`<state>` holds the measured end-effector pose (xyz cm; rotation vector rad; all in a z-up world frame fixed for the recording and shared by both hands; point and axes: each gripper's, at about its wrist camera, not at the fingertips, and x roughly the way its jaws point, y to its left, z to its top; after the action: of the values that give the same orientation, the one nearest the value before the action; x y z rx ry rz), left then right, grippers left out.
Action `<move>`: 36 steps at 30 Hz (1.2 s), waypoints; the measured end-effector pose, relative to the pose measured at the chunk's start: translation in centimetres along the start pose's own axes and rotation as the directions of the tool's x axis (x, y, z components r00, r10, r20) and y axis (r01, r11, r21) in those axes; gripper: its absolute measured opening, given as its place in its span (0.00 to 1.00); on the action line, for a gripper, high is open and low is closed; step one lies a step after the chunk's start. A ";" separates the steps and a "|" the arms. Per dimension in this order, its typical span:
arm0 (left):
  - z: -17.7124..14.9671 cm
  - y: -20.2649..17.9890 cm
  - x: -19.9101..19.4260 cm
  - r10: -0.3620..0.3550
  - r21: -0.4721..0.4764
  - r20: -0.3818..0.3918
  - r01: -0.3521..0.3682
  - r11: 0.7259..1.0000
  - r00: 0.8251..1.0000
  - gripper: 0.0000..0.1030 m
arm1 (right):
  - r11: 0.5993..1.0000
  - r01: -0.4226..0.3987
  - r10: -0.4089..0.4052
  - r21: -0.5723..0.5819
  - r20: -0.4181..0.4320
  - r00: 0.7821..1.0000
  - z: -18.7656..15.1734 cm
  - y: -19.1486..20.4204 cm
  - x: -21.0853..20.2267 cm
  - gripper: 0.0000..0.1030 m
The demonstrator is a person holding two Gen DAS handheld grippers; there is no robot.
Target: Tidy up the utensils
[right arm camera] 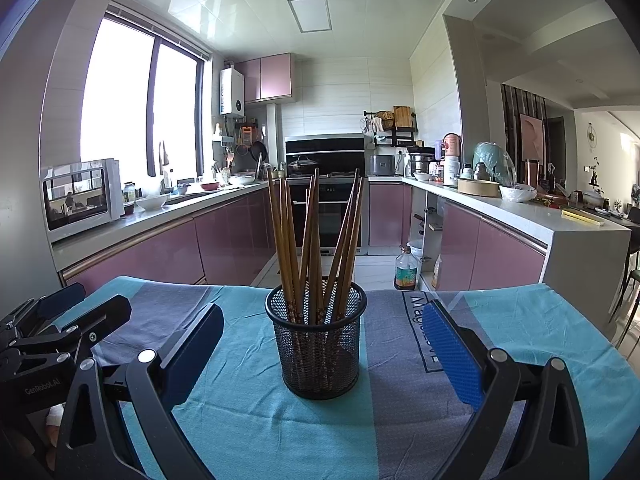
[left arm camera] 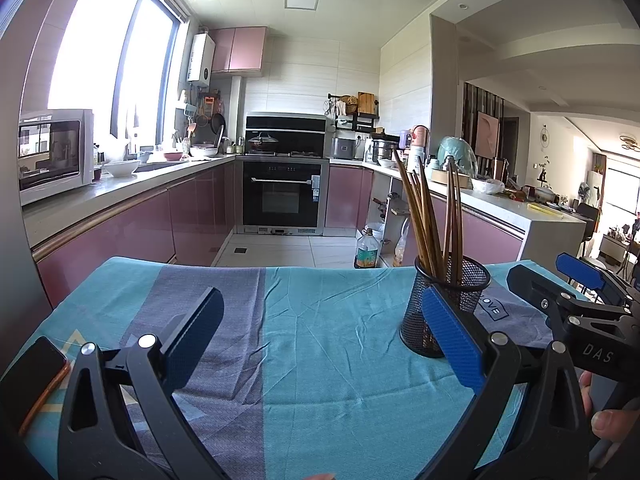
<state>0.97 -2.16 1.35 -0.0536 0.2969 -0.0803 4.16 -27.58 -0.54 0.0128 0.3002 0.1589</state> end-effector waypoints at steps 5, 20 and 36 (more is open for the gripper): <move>0.0 0.0 0.0 0.000 0.001 0.001 0.000 1.000 1.000 0.95 | 1.000 0.000 0.000 0.000 0.001 1.000 0.0 0.0 0.0 0.93; -0.1 0.0 0.0 0.000 -0.002 -0.002 0.000 1.000 1.000 0.95 | 1.000 0.000 0.000 0.002 -0.005 1.000 -0.1 0.1 0.2 0.93; -1.0 0.1 0.6 0.008 0.006 -0.050 -0.007 1.000 0.999 0.94 | 1.000 0.002 -0.001 0.007 -0.048 0.999 -0.8 -0.6 1.0 0.93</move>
<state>1.25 -2.19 0.24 -0.0444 0.3468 -0.0753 4.98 -28.05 -1.68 0.0161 0.3489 0.1567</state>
